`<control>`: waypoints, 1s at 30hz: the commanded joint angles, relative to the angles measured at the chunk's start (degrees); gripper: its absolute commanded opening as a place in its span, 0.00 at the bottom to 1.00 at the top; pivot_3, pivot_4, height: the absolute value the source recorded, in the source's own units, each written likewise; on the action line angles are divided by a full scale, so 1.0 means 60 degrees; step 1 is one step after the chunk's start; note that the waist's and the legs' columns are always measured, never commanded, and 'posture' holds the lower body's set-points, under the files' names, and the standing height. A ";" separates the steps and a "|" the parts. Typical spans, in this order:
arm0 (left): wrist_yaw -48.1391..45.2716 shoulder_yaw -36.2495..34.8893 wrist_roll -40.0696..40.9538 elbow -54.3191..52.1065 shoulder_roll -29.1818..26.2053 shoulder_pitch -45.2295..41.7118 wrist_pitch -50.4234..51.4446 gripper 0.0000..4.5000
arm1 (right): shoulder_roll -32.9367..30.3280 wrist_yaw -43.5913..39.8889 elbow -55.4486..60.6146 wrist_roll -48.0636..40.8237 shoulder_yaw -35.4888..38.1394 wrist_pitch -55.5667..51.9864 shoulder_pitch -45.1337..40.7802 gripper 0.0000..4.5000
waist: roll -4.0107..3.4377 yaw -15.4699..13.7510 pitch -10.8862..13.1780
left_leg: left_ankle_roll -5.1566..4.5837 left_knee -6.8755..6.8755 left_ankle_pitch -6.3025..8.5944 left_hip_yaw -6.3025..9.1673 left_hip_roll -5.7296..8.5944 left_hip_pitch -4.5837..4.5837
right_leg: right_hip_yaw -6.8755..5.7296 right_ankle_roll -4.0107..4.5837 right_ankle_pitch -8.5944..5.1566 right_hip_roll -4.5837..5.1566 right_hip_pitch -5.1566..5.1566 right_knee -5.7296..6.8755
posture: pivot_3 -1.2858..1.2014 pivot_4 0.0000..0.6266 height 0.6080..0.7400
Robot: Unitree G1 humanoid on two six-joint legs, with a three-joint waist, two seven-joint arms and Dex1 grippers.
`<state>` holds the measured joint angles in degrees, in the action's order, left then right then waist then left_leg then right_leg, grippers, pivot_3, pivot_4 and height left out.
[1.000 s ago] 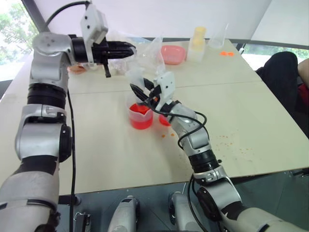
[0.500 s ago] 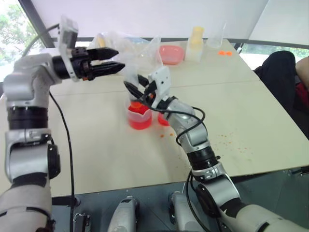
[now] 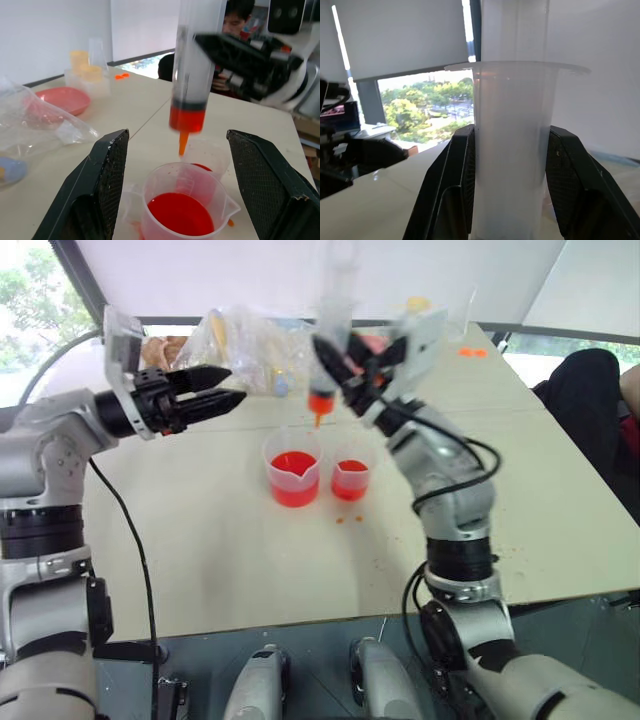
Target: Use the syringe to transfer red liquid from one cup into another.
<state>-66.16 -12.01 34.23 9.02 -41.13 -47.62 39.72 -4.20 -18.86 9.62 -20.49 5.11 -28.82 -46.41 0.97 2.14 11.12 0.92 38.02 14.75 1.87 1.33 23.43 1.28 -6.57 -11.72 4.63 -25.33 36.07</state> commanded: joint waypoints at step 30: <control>-0.0470 0.1530 -0.2520 0.7069 0.3620 -0.5838 -0.6348 0.72 | -0.0499 0.1250 0.2251 0.0265 -0.0775 -0.0428 0.2555 0.32 | 0.0005 0.0047 0.0001 | -0.0006 0.0001 0.0001 -0.0032 0.0006 0.0000 | 0.0000 -0.0002 -0.0002 -0.0011 0.0004 -0.0008 | 0.52 0.24 1.00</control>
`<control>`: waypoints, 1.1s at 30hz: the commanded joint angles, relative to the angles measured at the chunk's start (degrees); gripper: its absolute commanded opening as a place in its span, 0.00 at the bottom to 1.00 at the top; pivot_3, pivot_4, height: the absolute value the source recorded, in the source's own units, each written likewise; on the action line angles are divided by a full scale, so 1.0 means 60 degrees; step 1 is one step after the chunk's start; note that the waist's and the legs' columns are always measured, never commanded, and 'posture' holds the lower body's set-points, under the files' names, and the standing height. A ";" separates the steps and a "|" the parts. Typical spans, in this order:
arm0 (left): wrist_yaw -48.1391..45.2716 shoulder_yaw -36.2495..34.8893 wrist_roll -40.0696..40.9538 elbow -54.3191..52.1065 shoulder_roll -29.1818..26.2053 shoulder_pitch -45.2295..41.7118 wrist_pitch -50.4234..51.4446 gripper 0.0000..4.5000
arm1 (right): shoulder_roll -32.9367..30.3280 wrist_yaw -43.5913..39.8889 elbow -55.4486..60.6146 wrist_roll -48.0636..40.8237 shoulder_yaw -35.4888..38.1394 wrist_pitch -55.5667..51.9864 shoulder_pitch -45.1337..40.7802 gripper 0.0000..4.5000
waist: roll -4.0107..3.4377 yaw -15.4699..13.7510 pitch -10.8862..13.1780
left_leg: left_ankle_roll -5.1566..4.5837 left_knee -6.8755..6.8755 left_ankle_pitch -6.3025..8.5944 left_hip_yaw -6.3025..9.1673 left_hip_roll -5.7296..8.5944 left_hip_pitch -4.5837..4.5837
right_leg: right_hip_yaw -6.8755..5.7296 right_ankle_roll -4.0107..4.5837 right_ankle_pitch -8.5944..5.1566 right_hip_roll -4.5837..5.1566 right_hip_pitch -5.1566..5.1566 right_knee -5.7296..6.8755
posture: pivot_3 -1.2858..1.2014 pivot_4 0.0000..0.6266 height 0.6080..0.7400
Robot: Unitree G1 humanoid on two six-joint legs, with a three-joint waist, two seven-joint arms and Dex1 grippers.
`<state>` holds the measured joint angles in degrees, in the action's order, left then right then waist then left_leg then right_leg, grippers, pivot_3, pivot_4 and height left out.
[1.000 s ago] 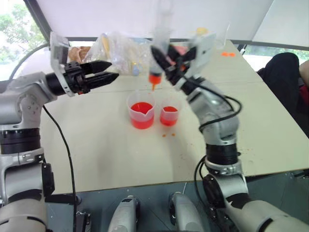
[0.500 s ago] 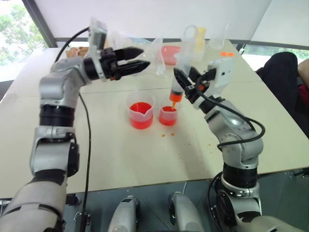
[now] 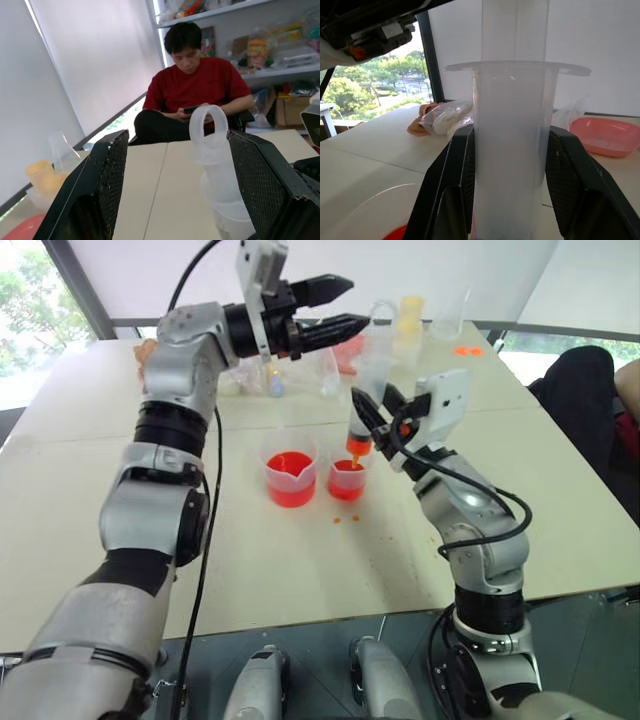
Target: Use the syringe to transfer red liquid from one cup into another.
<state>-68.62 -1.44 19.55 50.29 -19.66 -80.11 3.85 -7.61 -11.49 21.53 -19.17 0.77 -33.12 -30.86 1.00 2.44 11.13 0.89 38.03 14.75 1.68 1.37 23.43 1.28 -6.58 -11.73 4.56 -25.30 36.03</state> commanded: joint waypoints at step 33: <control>-0.1466 -0.0312 -0.0219 -0.0582 0.0950 -0.0089 0.0340 0.01 | 0.0382 -0.0073 -0.0120 0.0555 -0.0577 0.0894 -0.0108 0.32 | 0.0004 -0.0005 0.0002 | 0.0000 0.0001 0.0000 0.0006 -0.0001 0.0002 | -0.0001 -0.0003 -0.0001 -0.0001 0.0002 0.0000 | 0.52 0.24 1.00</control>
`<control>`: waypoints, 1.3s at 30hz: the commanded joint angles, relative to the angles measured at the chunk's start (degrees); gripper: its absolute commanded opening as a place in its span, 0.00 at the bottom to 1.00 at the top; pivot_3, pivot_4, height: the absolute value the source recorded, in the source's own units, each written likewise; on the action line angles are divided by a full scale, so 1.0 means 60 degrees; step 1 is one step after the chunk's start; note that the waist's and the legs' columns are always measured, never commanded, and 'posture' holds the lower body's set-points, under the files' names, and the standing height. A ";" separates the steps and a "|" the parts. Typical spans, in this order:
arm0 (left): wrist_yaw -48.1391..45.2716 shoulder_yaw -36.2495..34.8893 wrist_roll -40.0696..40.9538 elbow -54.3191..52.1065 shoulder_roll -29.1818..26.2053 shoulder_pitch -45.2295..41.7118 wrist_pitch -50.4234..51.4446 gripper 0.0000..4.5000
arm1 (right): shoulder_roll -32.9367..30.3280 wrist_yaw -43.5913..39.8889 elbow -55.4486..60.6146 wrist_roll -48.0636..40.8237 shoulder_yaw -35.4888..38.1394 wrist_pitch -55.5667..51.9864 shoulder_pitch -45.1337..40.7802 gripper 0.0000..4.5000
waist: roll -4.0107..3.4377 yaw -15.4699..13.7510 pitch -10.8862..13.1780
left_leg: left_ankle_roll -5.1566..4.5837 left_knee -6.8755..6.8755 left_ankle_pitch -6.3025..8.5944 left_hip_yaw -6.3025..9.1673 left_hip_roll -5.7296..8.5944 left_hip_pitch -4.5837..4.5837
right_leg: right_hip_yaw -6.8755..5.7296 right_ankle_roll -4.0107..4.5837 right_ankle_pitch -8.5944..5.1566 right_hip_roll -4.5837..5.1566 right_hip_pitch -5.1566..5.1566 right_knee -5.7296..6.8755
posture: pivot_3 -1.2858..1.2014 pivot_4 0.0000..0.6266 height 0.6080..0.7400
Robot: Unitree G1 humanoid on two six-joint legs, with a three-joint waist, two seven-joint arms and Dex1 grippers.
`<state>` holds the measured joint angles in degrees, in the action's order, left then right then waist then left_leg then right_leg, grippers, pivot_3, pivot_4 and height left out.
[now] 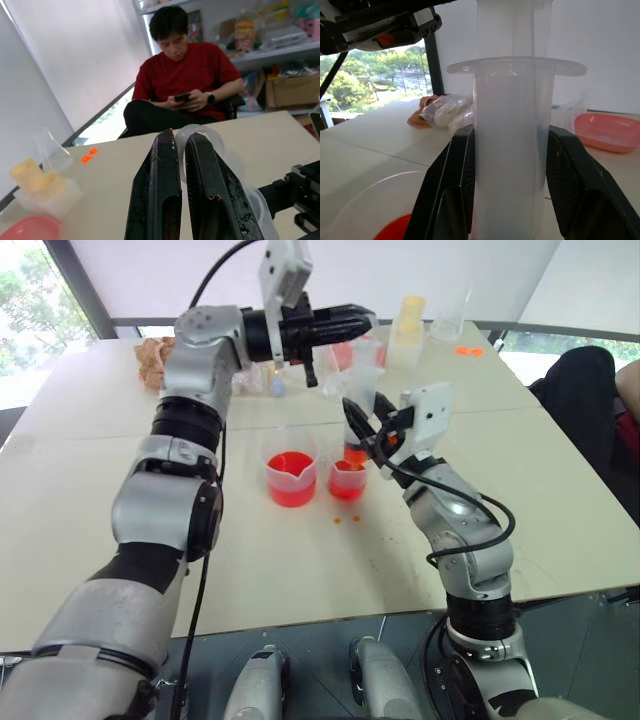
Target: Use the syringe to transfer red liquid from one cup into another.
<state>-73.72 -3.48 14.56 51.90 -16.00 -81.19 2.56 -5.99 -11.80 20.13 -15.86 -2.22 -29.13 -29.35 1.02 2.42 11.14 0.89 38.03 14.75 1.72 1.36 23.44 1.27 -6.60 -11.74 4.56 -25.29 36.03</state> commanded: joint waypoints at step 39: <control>0.0939 0.0130 0.1075 -0.3115 0.0470 0.2326 0.2740 0.42 | -0.1283 0.0104 0.1971 -0.1941 0.1523 -0.2438 -0.1592 0.32 | 0.0001 -0.0064 0.0001 | 0.0000 0.0008 0.0000 0.0003 0.0002 0.0000 | 0.0000 0.0001 0.0001 0.0006 0.0004 -0.0001 | 0.52 0.24 1.00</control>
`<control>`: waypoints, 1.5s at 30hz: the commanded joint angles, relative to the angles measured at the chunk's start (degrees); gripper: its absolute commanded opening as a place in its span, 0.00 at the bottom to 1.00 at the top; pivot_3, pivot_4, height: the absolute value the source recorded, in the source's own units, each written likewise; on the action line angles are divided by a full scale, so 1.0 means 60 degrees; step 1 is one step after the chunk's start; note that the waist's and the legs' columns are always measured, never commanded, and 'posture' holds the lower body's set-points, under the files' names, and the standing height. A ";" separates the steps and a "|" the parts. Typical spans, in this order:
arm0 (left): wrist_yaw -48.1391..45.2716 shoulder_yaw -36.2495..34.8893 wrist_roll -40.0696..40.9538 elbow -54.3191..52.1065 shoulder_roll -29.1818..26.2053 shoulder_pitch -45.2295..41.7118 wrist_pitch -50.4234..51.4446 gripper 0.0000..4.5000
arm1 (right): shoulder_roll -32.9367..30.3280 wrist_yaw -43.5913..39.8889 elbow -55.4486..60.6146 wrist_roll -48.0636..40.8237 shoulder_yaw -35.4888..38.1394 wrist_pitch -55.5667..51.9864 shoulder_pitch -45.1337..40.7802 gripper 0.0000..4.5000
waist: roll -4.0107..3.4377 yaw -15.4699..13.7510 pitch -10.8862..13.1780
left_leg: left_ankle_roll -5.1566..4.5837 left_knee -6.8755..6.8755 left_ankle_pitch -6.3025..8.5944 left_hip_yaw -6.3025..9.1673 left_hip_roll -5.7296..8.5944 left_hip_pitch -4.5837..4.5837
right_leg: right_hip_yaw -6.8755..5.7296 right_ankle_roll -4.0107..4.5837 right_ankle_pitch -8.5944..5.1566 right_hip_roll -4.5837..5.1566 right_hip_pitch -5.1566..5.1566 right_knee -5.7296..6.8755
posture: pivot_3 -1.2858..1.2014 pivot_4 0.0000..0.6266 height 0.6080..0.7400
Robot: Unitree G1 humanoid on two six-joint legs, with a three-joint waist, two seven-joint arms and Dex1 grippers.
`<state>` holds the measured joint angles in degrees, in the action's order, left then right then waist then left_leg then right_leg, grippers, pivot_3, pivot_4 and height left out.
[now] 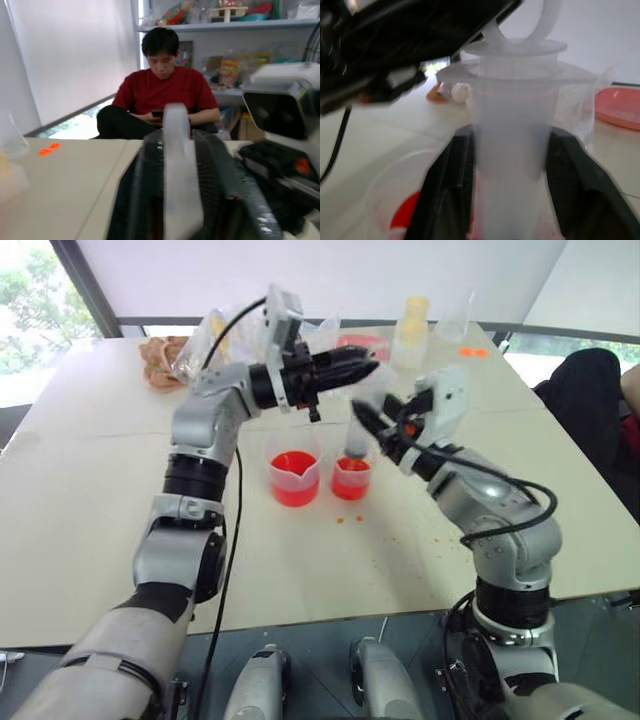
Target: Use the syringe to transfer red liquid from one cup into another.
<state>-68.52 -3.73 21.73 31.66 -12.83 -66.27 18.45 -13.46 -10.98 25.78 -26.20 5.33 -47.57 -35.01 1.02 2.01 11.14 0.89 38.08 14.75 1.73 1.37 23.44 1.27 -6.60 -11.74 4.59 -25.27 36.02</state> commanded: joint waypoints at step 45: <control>0.2759 0.0788 0.1982 -0.9814 -0.3849 0.8122 0.3554 0.63 | -0.4880 -0.2501 -0.9487 -0.1153 0.1293 -0.5731 -0.2549 0.99 | -0.0013 -0.0181 -0.0004 | -0.0007 -0.0009 0.0003 -0.0019 -0.0023 -0.0024 | 0.0007 0.0010 -0.0002 -0.0019 0.0093 -0.0146 | 0.52 0.24 1.00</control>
<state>-52.25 1.47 33.05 -25.92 -35.80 -17.97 40.66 -40.96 -24.53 -32.78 -34.16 14.14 -82.81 -50.80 0.94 0.93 11.12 0.85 38.03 14.77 1.63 1.24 23.31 1.31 -6.54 -11.75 4.48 -24.71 35.15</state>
